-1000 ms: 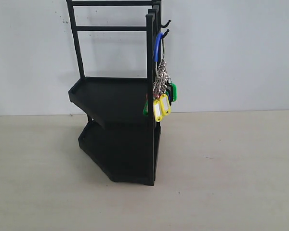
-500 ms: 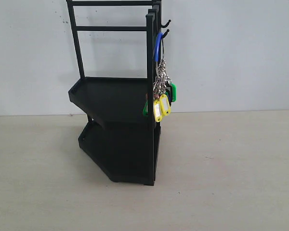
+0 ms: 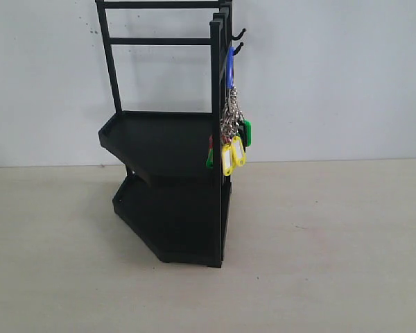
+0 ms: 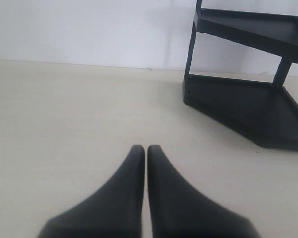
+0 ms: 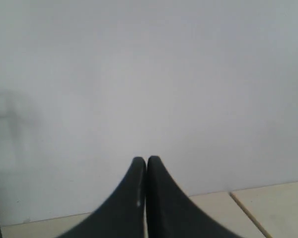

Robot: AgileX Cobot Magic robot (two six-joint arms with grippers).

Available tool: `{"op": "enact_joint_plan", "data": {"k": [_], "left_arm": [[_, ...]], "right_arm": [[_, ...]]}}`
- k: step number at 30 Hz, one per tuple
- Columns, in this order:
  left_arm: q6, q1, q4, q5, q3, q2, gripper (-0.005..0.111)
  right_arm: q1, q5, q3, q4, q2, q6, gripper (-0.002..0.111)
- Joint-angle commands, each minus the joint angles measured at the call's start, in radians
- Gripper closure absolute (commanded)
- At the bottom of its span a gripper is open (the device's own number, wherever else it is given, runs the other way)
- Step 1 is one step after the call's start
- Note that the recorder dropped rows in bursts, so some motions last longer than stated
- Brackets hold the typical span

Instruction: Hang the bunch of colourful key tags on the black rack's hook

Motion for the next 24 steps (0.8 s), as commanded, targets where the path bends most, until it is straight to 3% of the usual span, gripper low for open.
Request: {"op": "enact_joint_plan", "data": {"k": [1, 6, 18, 22, 24], "left_arm": [[0.003, 0.001, 0.003, -0.004, -0.001, -0.002, 0.102], [0.003, 0.001, 0.003, -0.004, -0.001, -0.002, 0.102], [0.003, 0.001, 0.003, -0.004, -0.001, -0.002, 0.102], [0.003, 0.001, 0.003, -0.004, -0.001, -0.002, 0.102], [0.003, 0.001, 0.003, -0.004, -0.001, -0.002, 0.102]], "right_arm": [[-0.217, 0.212, 0.138, -0.006, -0.14, 0.099, 0.108], [-0.337, 0.449, 0.223, -0.006, -0.221, 0.145, 0.108], [-0.345, 0.802, 0.226, -0.008, -0.234, 0.157, 0.108], [-0.345, 0.893, 0.226, -0.43, -0.238, 0.48, 0.108], [-0.345, 0.921, 0.226, -0.78, -0.238, 0.838, 0.108]]}}
